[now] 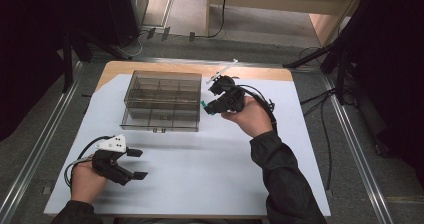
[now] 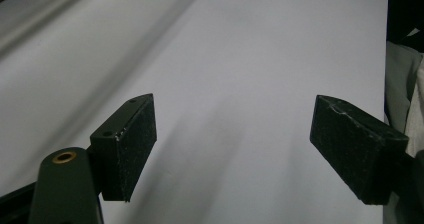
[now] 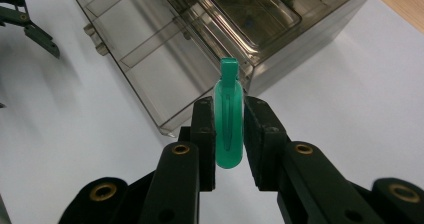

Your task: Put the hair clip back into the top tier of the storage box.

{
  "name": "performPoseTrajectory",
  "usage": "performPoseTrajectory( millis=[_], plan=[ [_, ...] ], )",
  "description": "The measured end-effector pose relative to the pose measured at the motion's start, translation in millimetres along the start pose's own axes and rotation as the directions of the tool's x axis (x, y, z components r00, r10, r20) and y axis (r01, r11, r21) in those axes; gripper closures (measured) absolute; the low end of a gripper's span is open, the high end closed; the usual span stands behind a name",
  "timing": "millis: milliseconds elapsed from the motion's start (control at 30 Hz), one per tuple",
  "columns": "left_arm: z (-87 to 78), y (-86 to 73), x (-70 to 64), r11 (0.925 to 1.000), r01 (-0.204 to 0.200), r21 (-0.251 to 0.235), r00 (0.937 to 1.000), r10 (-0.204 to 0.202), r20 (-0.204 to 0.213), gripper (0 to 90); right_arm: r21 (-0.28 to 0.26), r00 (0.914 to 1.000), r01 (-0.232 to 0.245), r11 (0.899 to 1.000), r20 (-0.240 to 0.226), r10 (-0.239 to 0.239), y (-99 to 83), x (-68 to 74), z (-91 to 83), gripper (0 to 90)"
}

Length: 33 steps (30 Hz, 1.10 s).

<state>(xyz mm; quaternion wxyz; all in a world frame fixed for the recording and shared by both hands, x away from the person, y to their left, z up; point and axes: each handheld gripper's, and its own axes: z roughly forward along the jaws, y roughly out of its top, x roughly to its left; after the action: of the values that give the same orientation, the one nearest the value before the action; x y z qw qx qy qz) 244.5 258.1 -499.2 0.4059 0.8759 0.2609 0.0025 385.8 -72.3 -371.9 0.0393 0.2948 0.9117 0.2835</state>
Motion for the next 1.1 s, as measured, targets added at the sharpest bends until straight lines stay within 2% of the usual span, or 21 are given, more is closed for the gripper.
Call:
performPoseTrajectory(
  millis=[500,800,1100],
  plan=[
    [-3.6,-4.1,-3.6,1.0000,-0.002,0.007,0.9997,0.003,-0.024,19.7,0.000,0.9979,0.059,0.998,-0.027,-0.059,13.0,18.6,13.1,77.6],
    [-6.5,-6.7,-5.5,0.9999,-0.003,0.010,0.9996,0.003,-0.027,19.6,0.010,0.9961,0.075,0.997,-0.047,-0.074,18.6,27.2,26.3,77.6],
    [-8.1,-8.5,-7.4,0.9999,-0.002,0.013,0.9995,0.003,-0.032,19.7,0.017,0.9951,0.088,0.996,-0.047,-0.087,22.3,34.7,39.5,77.6]
  ],
)
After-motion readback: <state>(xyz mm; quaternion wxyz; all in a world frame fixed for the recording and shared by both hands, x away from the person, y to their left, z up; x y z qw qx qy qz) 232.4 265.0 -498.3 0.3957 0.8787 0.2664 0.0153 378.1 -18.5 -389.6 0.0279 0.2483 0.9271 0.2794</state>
